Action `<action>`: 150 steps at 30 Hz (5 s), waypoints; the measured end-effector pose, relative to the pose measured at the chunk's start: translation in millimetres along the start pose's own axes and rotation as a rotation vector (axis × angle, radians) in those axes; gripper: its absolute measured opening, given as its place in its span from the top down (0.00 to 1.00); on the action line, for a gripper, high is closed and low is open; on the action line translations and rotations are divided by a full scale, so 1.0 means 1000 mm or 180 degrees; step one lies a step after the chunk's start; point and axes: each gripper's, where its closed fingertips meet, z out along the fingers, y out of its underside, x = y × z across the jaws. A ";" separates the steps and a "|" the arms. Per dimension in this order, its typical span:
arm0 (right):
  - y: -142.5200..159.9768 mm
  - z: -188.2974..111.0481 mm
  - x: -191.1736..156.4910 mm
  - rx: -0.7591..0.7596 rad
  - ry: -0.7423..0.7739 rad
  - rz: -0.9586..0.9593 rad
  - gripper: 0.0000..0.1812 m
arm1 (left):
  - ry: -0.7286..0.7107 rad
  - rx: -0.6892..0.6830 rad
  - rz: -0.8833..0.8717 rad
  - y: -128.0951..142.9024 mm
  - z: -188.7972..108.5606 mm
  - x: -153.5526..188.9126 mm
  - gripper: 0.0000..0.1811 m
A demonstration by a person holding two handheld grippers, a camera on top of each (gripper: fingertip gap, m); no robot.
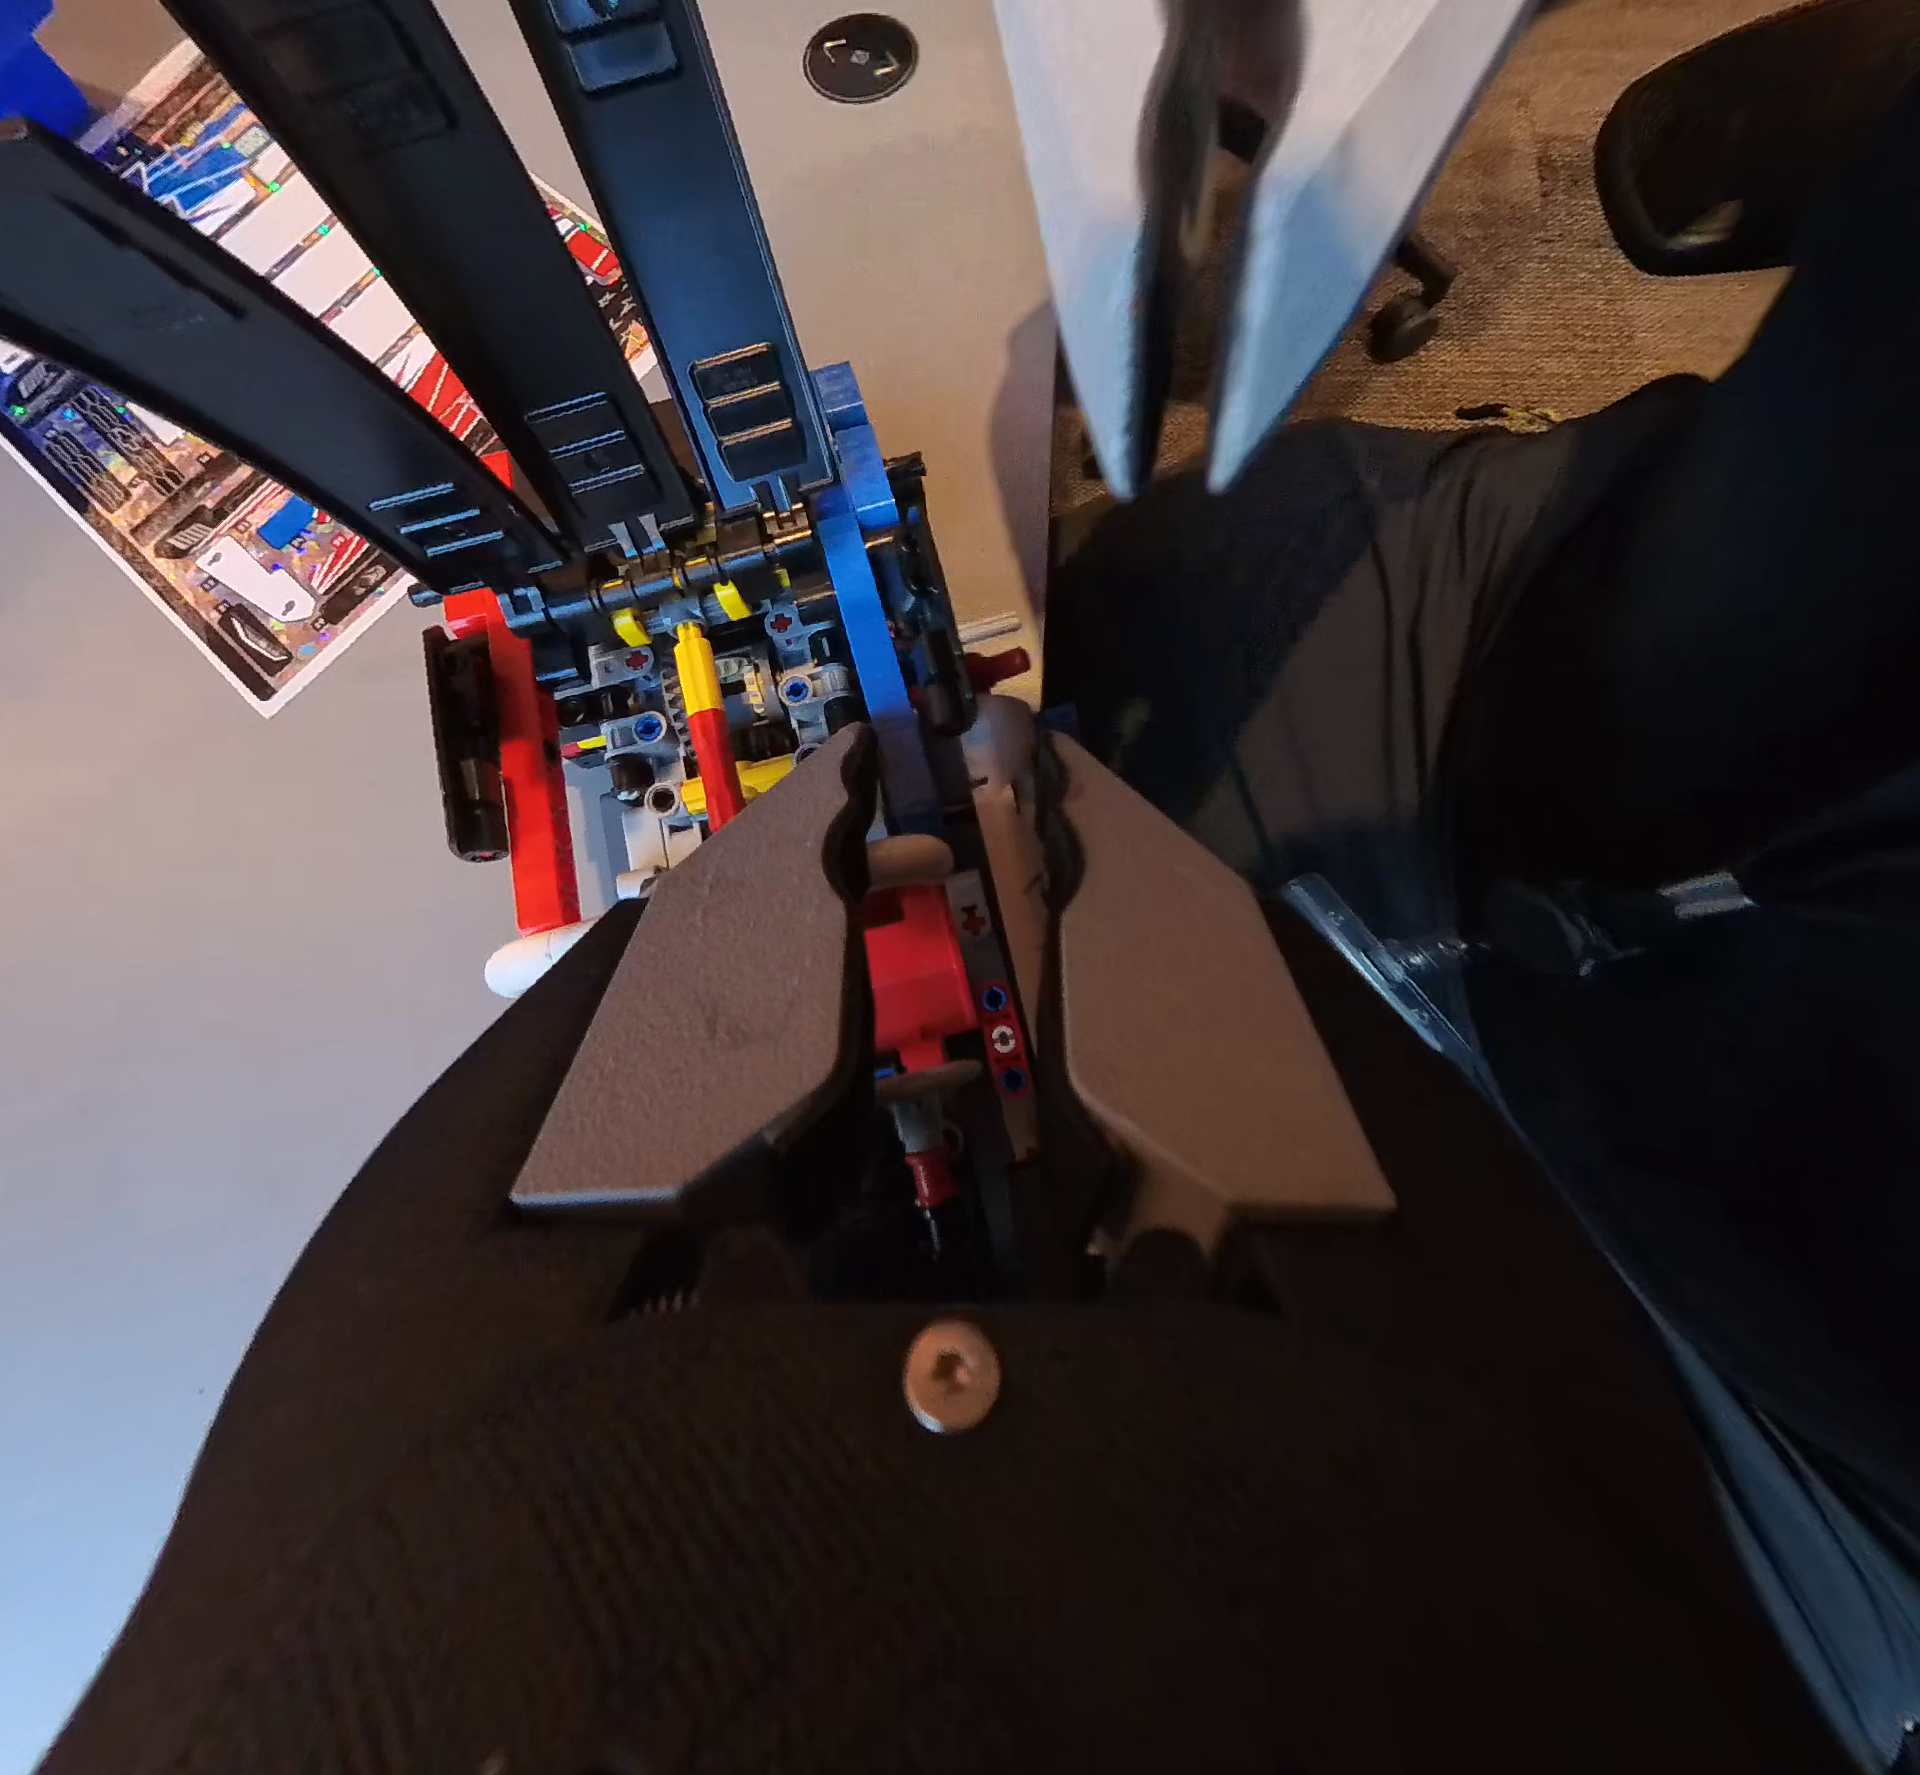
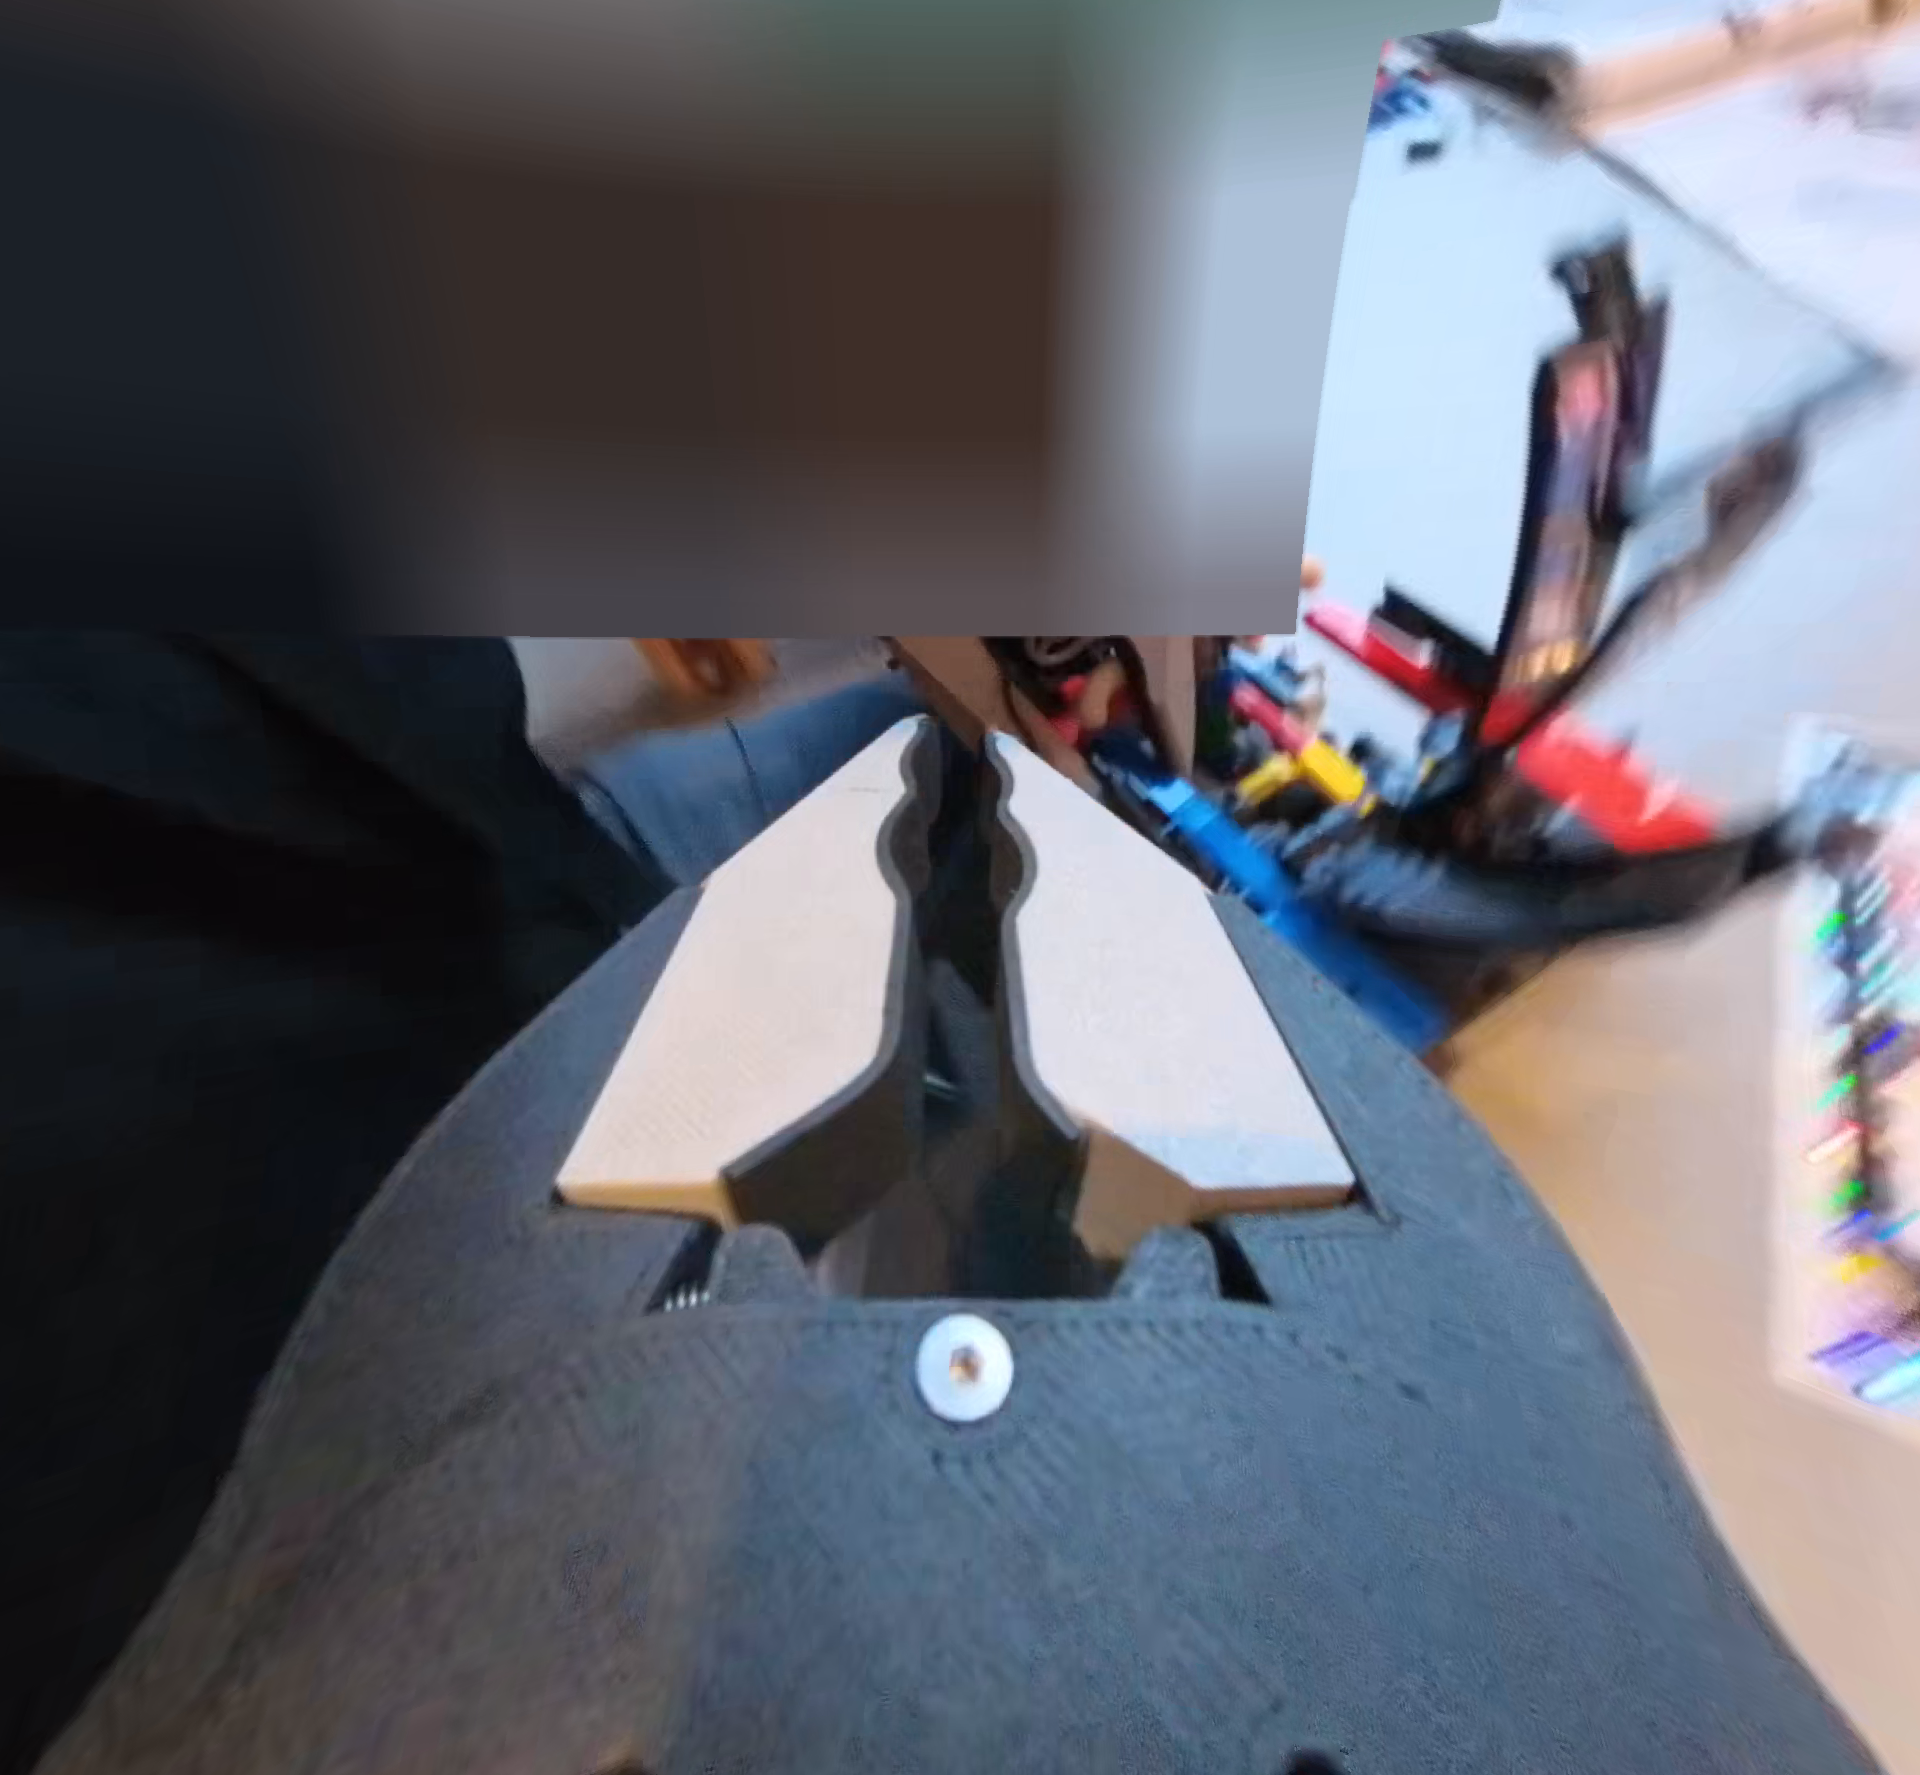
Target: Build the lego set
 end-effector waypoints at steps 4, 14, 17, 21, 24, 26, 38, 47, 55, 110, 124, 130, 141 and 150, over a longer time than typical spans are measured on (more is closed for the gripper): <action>0.043 0.008 0.020 0.0254 0.0340 0.1587 0.93 | -0.0004 0.0017 0.0047 0.000 0.000 0.001 0.83; 0.031 0.027 0.030 0.0840 0.0014 0.2701 0.90 | 0.0505 -0.0035 -0.0070 -0.002 -0.004 0.003 0.84; 0.033 0.029 0.033 0.0846 0.0039 0.2716 0.94 | 0.0575 0.0008 -0.0057 -0.003 -0.005 0.002 0.84; 0.033 0.030 0.033 0.0917 -0.0012 0.2786 0.95 | 0.0624 0.0042 -0.0061 -0.003 -0.005 0.000 0.86; 0.034 0.031 0.033 0.0914 0.0126 0.2607 0.97 | 0.0714 0.0047 -0.0143 -0.003 -0.007 0.000 0.86; 0.035 0.033 0.034 0.0876 0.0213 0.2435 0.98 | 0.0742 0.0009 -0.0194 -0.003 -0.010 -0.003 0.88; 0.033 0.032 0.039 0.1199 0.0272 0.2204 0.98 | 0.1060 -0.0456 -0.0328 0.002 -0.010 -0.014 0.92; 0.031 0.030 0.045 0.1149 0.0490 0.1920 0.98 | 0.1496 -0.0519 -0.0651 -0.001 -0.010 -0.021 1.00; 0.027 0.024 0.045 0.1312 0.0317 0.2088 0.96 | 0.1236 -0.0618 -0.0670 -0.004 -0.006 -0.032 1.00; 0.027 0.029 0.053 0.1369 0.0364 0.2178 0.99 | 0.1518 -0.1101 -0.1020 -0.009 -0.002 -0.023 0.92; 0.025 0.035 0.057 0.1444 0.0366 0.2260 1.00 | 0.1339 -0.1107 -0.0978 -0.004 -0.005 -0.025 0.92; 0.022 0.035 0.062 0.1492 0.0360 0.2273 1.00 | 0.1273 -0.1145 -0.0936 -0.005 -0.005 -0.030 0.93; 0.021 0.037 0.065 0.1483 0.0399 0.2196 1.00 | 0.1160 -0.1159 -0.0998 -0.005 -0.005 -0.033 0.94; 0.023 0.034 0.061 0.1435 0.0401 0.2091 0.98 | 0.1304 -0.1091 -0.1178 -0.006 -0.004 -0.035 0.92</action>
